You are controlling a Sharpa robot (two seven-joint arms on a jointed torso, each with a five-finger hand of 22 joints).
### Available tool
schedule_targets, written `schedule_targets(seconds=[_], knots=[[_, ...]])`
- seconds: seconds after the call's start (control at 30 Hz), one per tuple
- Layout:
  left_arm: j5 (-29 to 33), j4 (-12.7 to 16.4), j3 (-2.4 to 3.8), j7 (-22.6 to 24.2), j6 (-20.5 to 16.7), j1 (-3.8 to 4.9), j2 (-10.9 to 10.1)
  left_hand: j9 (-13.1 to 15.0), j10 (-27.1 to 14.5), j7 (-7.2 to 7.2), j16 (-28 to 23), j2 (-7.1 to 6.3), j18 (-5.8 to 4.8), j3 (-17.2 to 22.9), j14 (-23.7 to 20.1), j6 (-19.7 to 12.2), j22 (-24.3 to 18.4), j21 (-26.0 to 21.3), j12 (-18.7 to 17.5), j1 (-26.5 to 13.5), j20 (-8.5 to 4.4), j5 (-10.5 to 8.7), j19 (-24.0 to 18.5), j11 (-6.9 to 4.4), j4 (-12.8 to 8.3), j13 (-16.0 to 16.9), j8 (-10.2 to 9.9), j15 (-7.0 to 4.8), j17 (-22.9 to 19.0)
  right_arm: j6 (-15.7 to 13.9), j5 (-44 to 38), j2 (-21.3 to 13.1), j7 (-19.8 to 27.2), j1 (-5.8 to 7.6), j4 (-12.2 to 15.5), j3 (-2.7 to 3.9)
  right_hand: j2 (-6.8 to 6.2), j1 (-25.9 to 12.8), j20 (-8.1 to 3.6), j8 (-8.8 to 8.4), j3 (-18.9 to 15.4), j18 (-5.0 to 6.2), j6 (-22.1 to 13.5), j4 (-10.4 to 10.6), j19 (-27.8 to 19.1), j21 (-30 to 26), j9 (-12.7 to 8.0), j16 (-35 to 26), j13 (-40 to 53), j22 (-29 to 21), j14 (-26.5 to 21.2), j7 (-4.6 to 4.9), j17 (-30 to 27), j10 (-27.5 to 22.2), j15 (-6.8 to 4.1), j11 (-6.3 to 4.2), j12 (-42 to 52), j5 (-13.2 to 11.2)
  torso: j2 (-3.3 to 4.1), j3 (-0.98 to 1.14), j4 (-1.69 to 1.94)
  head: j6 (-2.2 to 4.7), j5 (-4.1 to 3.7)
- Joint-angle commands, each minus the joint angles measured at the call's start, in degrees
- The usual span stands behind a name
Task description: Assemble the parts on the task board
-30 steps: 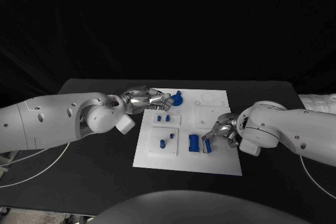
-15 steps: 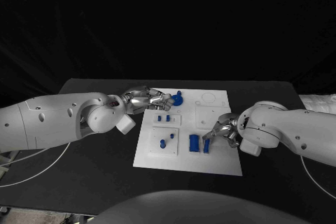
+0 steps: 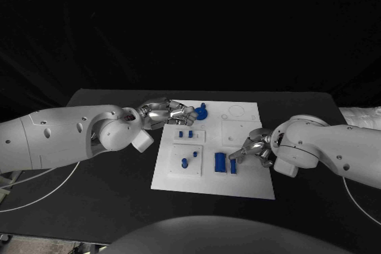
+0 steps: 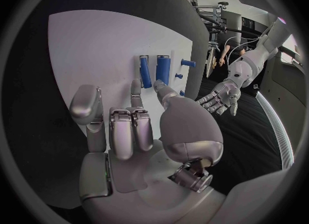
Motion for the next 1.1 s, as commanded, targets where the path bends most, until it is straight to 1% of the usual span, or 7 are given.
schedule_targets(seconds=[0.03,0.27,0.43,0.53,0.7,0.77,1.1], knots=[[-0.08,0.14,0.04,0.17,1.03,-0.01,0.07,-0.07,0.41,0.05,0.29,0.00,0.39,0.38,0.30,0.25,-0.08,0.14,-0.12,0.49,0.12,0.20,-0.15,-0.04,-0.01,-0.07,0.23,0.07,-0.09,0.39,-1.24,-0.14,0.52,-0.08,0.21,-0.01,-0.89,-0.75,0.09,0.26,-1.53,0.80,-0.30,0.91,-0.54,-0.30,0.62,0.20,15.09,6.96,5.91,0.35,15.07,6.07,0.45,0.51,0.22,-1.26,0.02,0.00,0.02,0.00,-0.01],[-0.09,0.17,0.04,0.10,1.09,-0.01,0.02,-0.08,0.42,0.05,0.29,0.00,0.38,0.40,0.31,0.26,-0.09,0.13,-0.12,0.57,0.12,0.31,-0.17,-0.04,-0.01,-0.07,0.24,0.07,-0.10,-2.47,-0.08,-1.22,2.22,-0.15,0.98,-0.01,-2.58,-3.92,0.15,2.68,-7.33,0.74,-2.58,5.63,-0.47,-0.13,3.79,0.20,15.09,7.09,5.91,0.46,15.07,6.07,0.54,0.65,0.22,-1.48,0.03,0.01,0.01,0.00,0.15],[-0.10,0.30,0.04,0.20,1.00,-0.01,-0.07,-0.08,0.42,0.05,0.29,0.00,0.38,0.40,0.31,0.26,-0.09,0.13,-0.12,0.57,0.12,0.31,-0.17,-0.04,-0.01,-0.07,0.24,0.07,-0.10,-7.56,-1.24,-3.48,7.85,-0.29,3.29,-0.01,0.15,-0.37,0.35,4.54,-8.04,0.56,-6.80,6.64,-0.14,0.85,6.41,0.20,15.09,7.38,5.91,0.96,15.07,6.07,0.84,1.08,0.22,0.51,0.05,0.02,0.06,0.00,0.28],[-0.12,0.39,0.04,0.38,0.84,-0.01,-0.19,-0.09,0.44,0.05,0.30,-0.01,0.38,0.41,0.32,0.28,-0.07,0.15,-0.12,0.65,0.12,0.42,-0.15,-0.03,-0.02,-0.08,0.25,0.09,-0.11,-11.97,-4.32,-5.44,12.15,-0.44,5.38,-0.01,1.60,2.12,0.44,5.62,-7.79,0.18,-8.07,6.42,0.78,3.30,7.00,0.20,15.09,7.95,5.91,1.07,15.07,6.07,0.96,1.17,0.22,7.30,0.05,0.00,0.00,0.00,0.46],[-0.13,0.51,0.04,0.85,0.44,-0.01,-0.39,-0.10,0.47,0.01,0.31,-0.01,0.37,0.44,0.34,0.31,0.00,0.22,-0.11,0.74,0.13,0.52,-0.07,-0.01,-0.03,-0.09,0.27,0.09,-0.12,-18.78,-7.47,-9.85,21.90,-0.93,9.64,-0.03,4.41,13.38,0.22,4.84,-1.03,-0.10,-11.31,1.27,0.79,5.14,5.50,0.20,15.09,8.30,5.91,1.24,15.07,6.07,0.74,1.18,0.22,31.57,-0.01,-0.01,-0.03,0.00,0.50],[-0.14,0.51,0.04,0.99,0.33,-0.01,-0.42,-0.10,0.49,-0.01,0.32,0.00,0.37,0.46,0.35,0.33,0.03,0.25,-0.10,0.80,0.13,0.57,-0.04,-0.01,-0.04,-0.09,0.28,0.09,-0.12,-20.29,-8.78,-11.49,24.74,-1.24,11.21,-0.03,4.63,16.77,0.57,3.78,1.47,-0.12,-11.60,-0.97,0.06,4.75,3.53,0.20,15.09,8.18,5.91,2.30,15.07,6.07,1.48,2.06,0.22,34.65,-0.05,-0.02,-0.04,0.00,0.48],[-0.46,0.44,0.04,1.34,0.33,-0.02,-0.24,-0.13,0.57,-0.11,0.36,0.04,0.37,0.57,0.42,0.40,0.07,0.32,-0.08,1.12,0.13,0.77,0.03,0.03,-0.11,-0.11,0.31,0.11,-0.15,-25.40,-17.50,-15.20,31.70,-4.27,14.44,-0.06,2.99,21.26,2.08,-0.91,7.56,-0.14,-4.69,-4.12,-1.38,7.28,-9.62,0.20,15.09,8.33,5.91,3.22,15.07,6.07,2.75,3.05,0.22,21.95,0.02,-0.01,-0.04,0.00,0.16]])
